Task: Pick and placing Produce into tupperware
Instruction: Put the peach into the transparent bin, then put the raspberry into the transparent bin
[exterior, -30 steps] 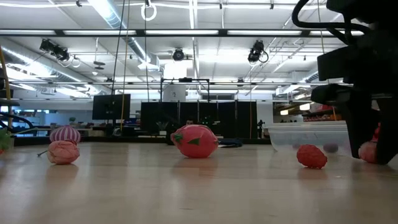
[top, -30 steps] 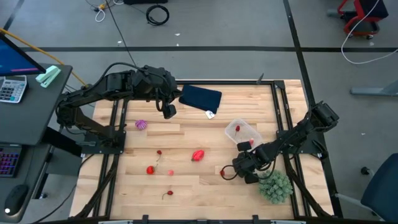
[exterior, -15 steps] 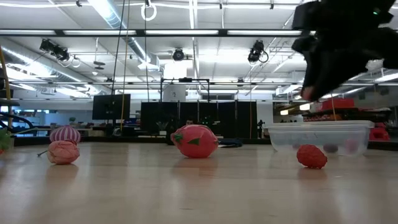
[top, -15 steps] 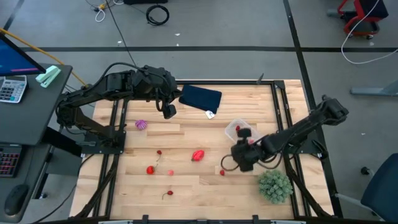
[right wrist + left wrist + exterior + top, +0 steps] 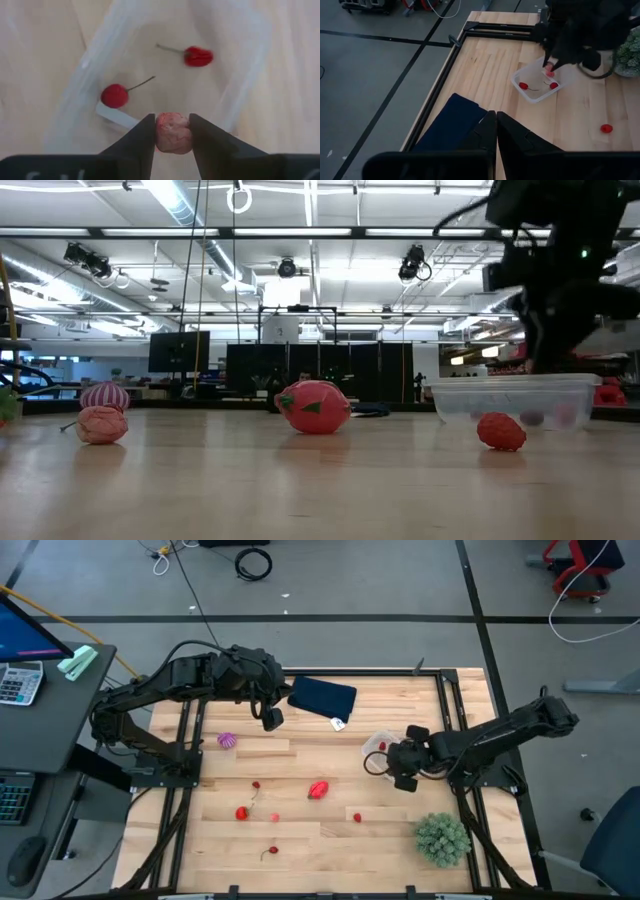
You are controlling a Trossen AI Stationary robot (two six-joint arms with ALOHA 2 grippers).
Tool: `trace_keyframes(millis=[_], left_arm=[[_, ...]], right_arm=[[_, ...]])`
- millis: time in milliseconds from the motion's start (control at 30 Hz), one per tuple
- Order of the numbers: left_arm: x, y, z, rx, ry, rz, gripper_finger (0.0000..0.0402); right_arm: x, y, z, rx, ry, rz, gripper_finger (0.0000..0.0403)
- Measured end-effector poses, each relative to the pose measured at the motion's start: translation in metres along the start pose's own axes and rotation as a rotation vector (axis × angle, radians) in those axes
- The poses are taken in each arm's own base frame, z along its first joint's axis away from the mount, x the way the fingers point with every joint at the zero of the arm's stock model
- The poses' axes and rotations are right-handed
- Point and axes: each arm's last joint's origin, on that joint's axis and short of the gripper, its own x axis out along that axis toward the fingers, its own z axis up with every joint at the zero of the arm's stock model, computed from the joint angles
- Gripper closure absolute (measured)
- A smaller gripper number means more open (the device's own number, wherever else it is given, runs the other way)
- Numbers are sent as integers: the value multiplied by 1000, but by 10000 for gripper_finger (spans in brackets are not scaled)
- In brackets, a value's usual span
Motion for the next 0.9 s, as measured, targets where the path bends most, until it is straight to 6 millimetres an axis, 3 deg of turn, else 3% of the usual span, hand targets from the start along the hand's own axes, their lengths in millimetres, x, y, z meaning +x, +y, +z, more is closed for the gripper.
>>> trace_keyframes(millis=[167,333,467,700,900], left_arm=[[0,0,0,0,-1,0,380],[0,0,0,-1,0,0,373],[0,0,0,-1,0,0,375],[0,0,0,-1,0,0,383],[0,0,0,-1,0,0,374]], right_arm=[[22,3,-4,-53,1,75,249],[22,0,3,-68,-21,66,219],[10,-2,14,-43,-75,79,205],[-35,2,42,-18,-291,189,207],[-45,46,50,-191,-428,475,216]])
